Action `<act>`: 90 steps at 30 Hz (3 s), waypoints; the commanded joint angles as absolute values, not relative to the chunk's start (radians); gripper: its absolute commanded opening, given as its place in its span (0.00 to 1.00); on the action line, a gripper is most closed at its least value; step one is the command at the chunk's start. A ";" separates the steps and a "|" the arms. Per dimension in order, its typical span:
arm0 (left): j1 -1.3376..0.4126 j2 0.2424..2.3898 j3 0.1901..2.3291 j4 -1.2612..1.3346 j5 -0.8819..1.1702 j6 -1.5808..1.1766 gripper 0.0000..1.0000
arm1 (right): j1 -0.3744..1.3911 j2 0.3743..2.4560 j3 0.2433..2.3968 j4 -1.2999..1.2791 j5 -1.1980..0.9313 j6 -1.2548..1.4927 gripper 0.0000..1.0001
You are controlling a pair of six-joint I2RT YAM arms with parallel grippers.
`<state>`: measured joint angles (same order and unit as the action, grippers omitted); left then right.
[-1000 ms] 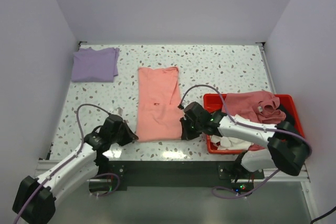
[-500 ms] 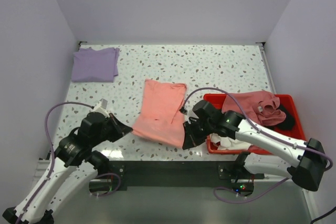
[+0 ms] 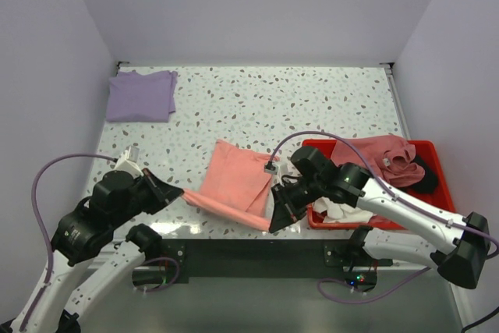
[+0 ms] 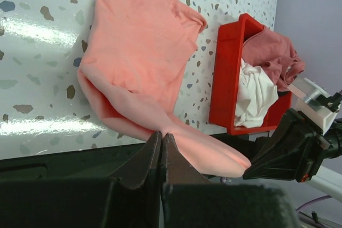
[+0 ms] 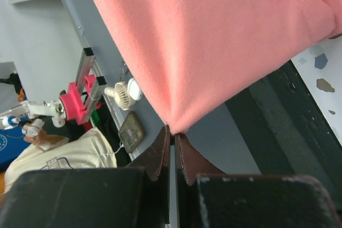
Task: Fold and stack the t-shirts
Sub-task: Fold the tshirt
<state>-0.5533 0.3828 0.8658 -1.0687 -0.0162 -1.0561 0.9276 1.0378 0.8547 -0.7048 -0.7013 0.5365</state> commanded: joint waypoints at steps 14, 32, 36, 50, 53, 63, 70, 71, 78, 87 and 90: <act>-0.552 0.523 0.845 -0.888 -0.233 -1.011 0.00 | 0.896 1.075 0.985 -0.847 -0.578 0.485 0.00; -0.551 0.851 0.891 -0.648 -0.419 -0.947 0.00 | 0.658 1.288 1.089 -0.736 -0.621 0.373 0.00; -0.548 0.963 0.929 -0.611 -0.423 -0.923 0.00 | 0.635 1.324 1.095 -0.721 -0.626 0.364 0.00; -0.377 1.310 0.933 -0.322 -0.279 -0.821 0.00 | 0.463 1.572 1.097 -0.482 -0.583 0.382 0.00; -0.371 1.411 0.974 -0.310 -0.255 -0.793 0.00 | 0.448 1.627 1.120 -0.471 -0.560 0.385 0.00; -0.362 1.650 1.074 -0.270 -0.196 -0.759 0.00 | 0.422 1.710 1.153 -0.460 -0.502 0.408 0.00; -0.357 1.680 1.114 -0.246 -0.219 -0.732 0.32 | 0.408 1.795 1.239 -0.492 -0.348 0.408 0.18; -0.357 1.675 1.118 -0.244 -0.213 -0.726 0.37 | 0.408 1.795 1.259 -0.506 -0.339 0.402 0.23; -0.364 1.537 1.072 -0.198 -0.146 -0.706 0.99 | 0.410 1.683 1.282 -0.494 -0.438 0.344 0.99; -0.414 1.416 0.925 -0.135 -0.034 -0.729 1.00 | 0.455 1.543 1.138 -0.353 -0.678 0.377 0.99; -0.416 1.442 0.897 -0.094 -0.005 -0.736 1.00 | 0.506 1.568 1.131 -0.353 -0.638 0.364 0.99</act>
<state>-0.4141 1.4200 0.9352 -0.1699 -0.0635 -0.7223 0.4667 1.5520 1.1488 -0.3923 -0.6052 0.3752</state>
